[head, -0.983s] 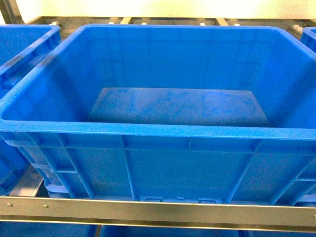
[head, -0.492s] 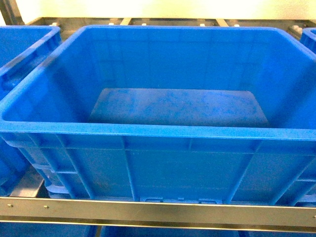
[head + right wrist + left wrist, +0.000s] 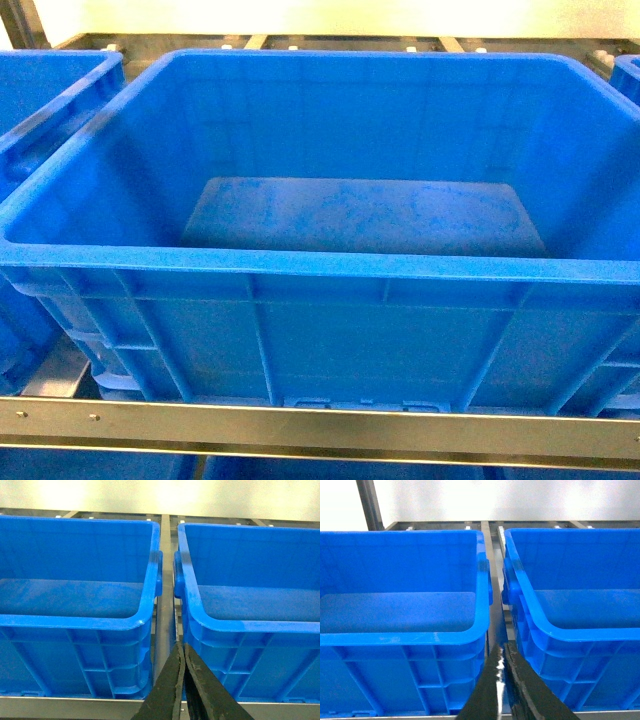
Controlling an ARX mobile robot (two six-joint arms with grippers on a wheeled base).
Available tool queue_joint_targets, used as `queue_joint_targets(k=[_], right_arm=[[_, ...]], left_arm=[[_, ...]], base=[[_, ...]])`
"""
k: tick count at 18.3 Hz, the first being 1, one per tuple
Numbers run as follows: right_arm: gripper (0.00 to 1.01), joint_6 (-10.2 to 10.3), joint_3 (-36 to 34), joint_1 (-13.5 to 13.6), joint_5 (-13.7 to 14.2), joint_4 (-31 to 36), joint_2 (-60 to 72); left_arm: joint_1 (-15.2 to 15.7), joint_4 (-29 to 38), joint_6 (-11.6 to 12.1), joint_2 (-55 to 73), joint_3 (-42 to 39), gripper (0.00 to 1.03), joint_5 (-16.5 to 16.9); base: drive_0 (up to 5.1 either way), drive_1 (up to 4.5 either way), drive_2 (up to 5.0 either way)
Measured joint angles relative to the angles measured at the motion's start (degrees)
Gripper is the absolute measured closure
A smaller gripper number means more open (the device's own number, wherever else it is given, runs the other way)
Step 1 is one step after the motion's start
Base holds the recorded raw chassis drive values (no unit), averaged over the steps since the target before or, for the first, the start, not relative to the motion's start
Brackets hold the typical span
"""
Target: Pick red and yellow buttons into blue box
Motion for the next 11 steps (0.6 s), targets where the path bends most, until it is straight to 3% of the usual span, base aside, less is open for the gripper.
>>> queue_joint_targets(k=[3,5,11], right_arm=[[0.75,0.0,0.0,0.0,0.0,0.0,0.0],[0.67,0.0,0.0,0.0,0.0,0.0,0.0],[0.01,0.0,0.0,0.0,0.0,0.0,0.0]], left_arm=[[0.0,0.0,0.0,0.0,0.0,0.76,0.0],[0.0,0.0,0.0,0.0,0.0,0.67,0.0],[0.0,0.0,0.0,0.0,0.0,0.03,0.0]], base=[[0.0,0.00,0.0],[0.0,0.00,0.0],[0.0,0.00,0.0]])
